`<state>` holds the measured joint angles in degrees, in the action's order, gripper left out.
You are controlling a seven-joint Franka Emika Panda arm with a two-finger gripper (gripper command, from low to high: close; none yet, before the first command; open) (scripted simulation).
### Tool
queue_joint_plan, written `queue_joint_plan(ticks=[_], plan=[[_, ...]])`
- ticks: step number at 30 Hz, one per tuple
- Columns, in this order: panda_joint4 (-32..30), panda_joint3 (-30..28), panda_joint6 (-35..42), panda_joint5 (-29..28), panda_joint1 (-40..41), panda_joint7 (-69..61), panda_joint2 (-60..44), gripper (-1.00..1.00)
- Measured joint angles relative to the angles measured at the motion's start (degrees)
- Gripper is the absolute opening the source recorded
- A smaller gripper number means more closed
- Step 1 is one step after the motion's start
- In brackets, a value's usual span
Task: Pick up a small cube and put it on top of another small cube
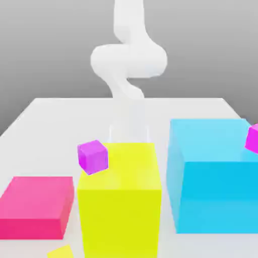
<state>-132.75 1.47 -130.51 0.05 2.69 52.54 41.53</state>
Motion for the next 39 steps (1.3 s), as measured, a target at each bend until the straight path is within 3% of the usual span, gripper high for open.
queue_joint_plan(ticks=[14,18,19,25,31,39], plan=[[-5.5,4.0,7.0,1.4,11.8,36.9,-24.4,0.0],[-9.4,4.1,-0.4,1.4,12.3,39.3,-30.1,0.0],[-10.2,4.2,-2.0,1.3,12.3,39.4,-31.0,-1.0],[-10.6,4.2,-2.9,1.6,12.4,39.3,-31.5,-1.0],[-6.5,4.0,5.8,1.6,13.1,41.1,-26.9,-1.0],[-11.4,2.3,-4.8,-0.4,19.1,60.9,-32.8,-1.0]])
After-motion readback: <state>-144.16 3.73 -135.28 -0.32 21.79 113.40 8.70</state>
